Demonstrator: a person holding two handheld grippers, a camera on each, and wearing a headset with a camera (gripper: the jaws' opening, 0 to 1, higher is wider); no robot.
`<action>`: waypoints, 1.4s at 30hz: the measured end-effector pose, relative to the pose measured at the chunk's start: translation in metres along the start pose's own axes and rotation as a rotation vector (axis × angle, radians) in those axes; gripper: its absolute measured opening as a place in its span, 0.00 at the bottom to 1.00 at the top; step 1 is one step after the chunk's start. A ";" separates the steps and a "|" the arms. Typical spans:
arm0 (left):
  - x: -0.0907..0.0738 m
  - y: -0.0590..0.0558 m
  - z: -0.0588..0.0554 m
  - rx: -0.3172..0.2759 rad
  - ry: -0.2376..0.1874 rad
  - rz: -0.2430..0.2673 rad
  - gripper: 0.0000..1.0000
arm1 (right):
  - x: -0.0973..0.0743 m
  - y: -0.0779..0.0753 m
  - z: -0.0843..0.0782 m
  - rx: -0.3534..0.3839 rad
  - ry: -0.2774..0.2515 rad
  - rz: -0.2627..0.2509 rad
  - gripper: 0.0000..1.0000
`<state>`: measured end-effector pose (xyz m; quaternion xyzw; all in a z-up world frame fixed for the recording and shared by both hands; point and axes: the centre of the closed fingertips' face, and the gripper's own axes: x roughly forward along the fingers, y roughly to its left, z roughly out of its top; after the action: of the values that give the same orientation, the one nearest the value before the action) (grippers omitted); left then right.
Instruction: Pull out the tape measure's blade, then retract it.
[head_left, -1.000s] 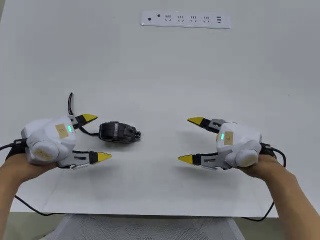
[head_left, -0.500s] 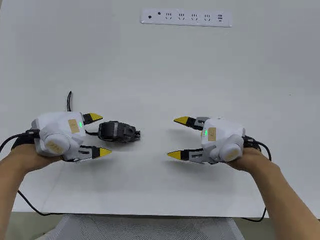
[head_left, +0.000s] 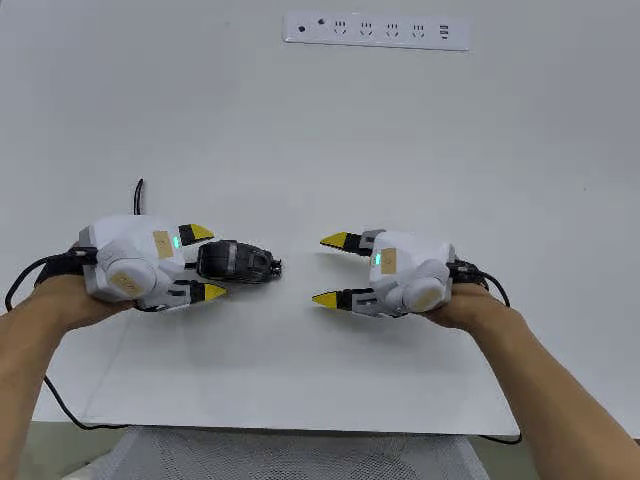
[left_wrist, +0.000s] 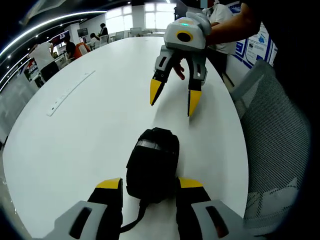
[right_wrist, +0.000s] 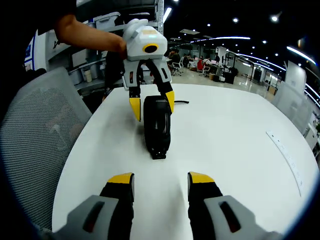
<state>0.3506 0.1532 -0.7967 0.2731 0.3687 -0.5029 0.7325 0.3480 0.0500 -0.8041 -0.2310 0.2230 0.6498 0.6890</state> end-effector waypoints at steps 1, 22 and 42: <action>0.001 0.000 0.000 0.000 0.000 -0.002 0.38 | 0.002 0.000 0.000 -0.003 0.001 0.004 0.41; 0.004 0.002 -0.001 -0.021 0.007 -0.011 0.29 | 0.035 -0.002 0.006 0.011 -0.012 0.022 0.23; 0.004 0.003 0.000 -0.018 0.013 -0.029 0.29 | 0.056 0.000 0.011 0.039 -0.019 0.057 0.14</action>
<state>0.3544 0.1526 -0.8000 0.2645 0.3818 -0.5084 0.7251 0.3513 0.1011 -0.8294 -0.2047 0.2355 0.6667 0.6768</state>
